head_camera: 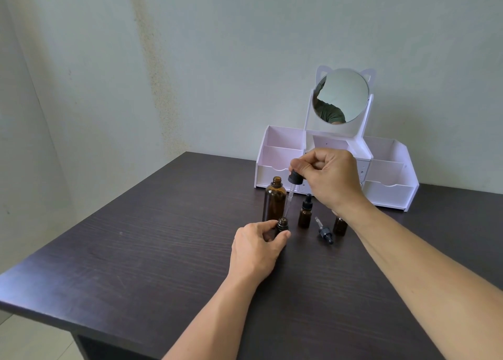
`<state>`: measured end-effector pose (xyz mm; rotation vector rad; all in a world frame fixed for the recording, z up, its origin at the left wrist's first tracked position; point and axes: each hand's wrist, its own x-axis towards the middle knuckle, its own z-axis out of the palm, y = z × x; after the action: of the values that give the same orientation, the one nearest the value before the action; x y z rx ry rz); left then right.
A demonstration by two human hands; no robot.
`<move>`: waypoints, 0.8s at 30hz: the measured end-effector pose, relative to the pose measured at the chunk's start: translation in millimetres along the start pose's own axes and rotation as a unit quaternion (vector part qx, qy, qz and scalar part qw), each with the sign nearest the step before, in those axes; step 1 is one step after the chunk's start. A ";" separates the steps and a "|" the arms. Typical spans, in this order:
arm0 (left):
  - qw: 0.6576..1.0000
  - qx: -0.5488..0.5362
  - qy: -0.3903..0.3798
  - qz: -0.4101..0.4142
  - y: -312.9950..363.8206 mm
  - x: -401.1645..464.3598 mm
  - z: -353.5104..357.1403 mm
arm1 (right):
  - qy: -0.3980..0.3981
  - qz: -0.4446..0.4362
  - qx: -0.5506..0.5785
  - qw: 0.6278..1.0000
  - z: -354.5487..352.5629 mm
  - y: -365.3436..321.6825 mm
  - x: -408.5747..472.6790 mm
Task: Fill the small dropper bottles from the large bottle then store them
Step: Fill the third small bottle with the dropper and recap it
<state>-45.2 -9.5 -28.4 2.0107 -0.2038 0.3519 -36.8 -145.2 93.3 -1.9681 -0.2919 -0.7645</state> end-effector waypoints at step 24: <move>1.000 0.019 0.000 -0.002 1.7 0.2 -0.5 | 0.033 0.010 0.001 0.999 24.7 6.1 43.8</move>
<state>-45.6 -9.9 -26.7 2.0482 -0.1932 0.3560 9.8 -132.0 108.0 -1.9377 -0.2332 -0.8153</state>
